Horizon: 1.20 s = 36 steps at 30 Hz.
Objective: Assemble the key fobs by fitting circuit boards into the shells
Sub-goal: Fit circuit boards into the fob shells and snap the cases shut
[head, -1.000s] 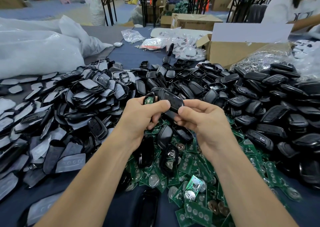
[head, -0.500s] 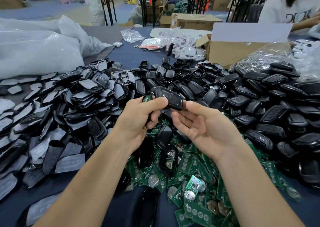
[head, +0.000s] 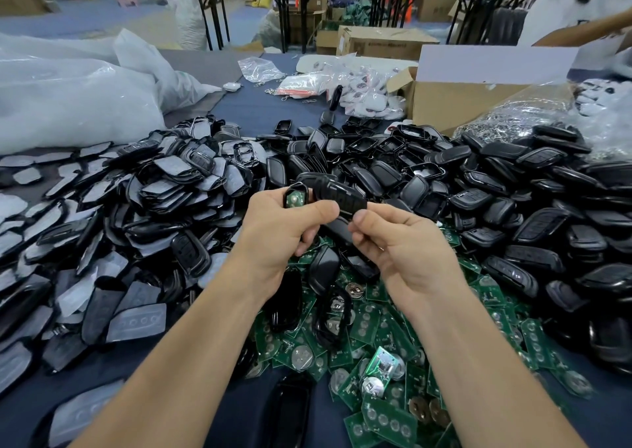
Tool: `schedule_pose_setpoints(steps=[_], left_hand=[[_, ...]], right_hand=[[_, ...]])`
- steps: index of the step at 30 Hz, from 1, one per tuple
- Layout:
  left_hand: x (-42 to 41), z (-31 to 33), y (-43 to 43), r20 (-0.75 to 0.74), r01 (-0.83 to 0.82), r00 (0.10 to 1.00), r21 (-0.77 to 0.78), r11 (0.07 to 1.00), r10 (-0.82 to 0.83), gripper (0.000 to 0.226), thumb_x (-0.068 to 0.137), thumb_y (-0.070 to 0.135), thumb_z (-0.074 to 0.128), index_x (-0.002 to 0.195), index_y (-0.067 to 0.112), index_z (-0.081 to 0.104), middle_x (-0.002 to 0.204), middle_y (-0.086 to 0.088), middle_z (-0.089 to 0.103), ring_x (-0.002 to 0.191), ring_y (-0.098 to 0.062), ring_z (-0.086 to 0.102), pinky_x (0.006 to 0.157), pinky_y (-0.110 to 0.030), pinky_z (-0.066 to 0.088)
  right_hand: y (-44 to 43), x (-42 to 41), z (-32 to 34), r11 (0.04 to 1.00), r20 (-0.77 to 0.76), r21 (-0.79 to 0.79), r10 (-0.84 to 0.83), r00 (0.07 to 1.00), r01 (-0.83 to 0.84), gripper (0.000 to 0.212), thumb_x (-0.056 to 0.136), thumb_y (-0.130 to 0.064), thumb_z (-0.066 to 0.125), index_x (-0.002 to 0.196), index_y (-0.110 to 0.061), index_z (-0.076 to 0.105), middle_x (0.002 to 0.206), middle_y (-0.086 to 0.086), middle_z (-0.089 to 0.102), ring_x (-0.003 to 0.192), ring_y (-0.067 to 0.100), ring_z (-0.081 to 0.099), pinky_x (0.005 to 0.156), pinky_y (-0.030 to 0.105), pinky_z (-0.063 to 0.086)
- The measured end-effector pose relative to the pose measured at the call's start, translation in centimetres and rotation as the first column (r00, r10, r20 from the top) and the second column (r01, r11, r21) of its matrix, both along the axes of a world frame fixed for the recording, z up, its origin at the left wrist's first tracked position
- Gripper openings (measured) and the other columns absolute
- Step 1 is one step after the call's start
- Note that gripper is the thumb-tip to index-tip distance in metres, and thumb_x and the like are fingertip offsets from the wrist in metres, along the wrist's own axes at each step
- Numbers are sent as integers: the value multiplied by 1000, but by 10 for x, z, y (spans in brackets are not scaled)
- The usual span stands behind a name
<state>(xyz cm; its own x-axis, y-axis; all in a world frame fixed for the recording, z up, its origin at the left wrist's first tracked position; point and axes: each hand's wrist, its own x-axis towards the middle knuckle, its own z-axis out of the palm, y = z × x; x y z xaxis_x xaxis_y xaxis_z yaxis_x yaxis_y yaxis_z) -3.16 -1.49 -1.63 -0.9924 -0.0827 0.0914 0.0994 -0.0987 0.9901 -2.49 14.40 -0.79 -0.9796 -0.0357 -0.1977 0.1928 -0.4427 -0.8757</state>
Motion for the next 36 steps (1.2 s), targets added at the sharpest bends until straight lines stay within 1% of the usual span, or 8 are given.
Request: schedule_pose_setpoints(steps=[3,7,9,14,20,24,28,36], left_hand=[[0,1,4,-177,-147,977,-172,974,116,19,77,14,81,64,27,75,46,11,53,42,-6,43,44,-18,36],[1,1,4,-359,-232,923,-231,945,139,24,76,12,84,81,36,82,75,15,78,69,-6,74,68,-24,59],[2,0,2,-372,-219,922,-267,938,110,27,76,12,85,85,38,82,83,15,80,77,-8,78,75,-26,61],[2,1,0,-366,-185,928,-291,939,70,31,76,9,86,83,38,83,83,15,80,79,-6,77,75,-21,58],[3,2,0,-293,-143,956,-434,889,11,39,71,4,90,89,37,82,80,19,78,74,3,73,71,-13,52],[5,6,3,-181,61,978,-228,972,-103,42,70,7,84,108,23,81,58,17,66,51,4,55,57,-10,45],[2,5,-3,3,76,997,41,996,-76,52,84,52,51,116,21,79,59,-2,56,51,-15,44,52,-27,36],[3,8,0,35,-153,988,52,987,151,34,103,12,41,103,8,75,75,-10,74,61,-17,66,54,-22,52]], right_hand=[[-6,2,0,996,84,-63,-55,995,60,5,90,1,72,88,1,77,86,19,77,71,22,75,63,25,61],[-14,9,4,962,198,-269,92,976,-36,39,81,-27,73,104,5,72,98,19,79,83,24,80,63,29,63],[-15,10,7,954,205,-291,136,969,-73,50,71,-34,73,107,1,72,99,15,80,84,21,80,66,30,64],[-13,7,4,933,238,-336,215,947,-128,32,73,-31,71,99,-12,73,95,6,78,82,16,76,81,33,56],[-5,4,2,889,172,-415,288,942,-196,29,76,-22,69,101,-8,74,97,7,78,95,20,71,94,41,56],[1,0,1,900,116,-384,269,956,-207,39,80,-17,69,115,-1,72,110,13,77,111,30,69,88,44,62],[4,-2,0,908,90,-362,259,962,-211,41,82,-14,65,121,-1,69,120,18,75,112,30,73,85,40,63],[5,-2,-5,915,95,-351,247,964,-199,25,88,-7,63,104,-2,81,113,20,76,100,29,76,86,41,64]])
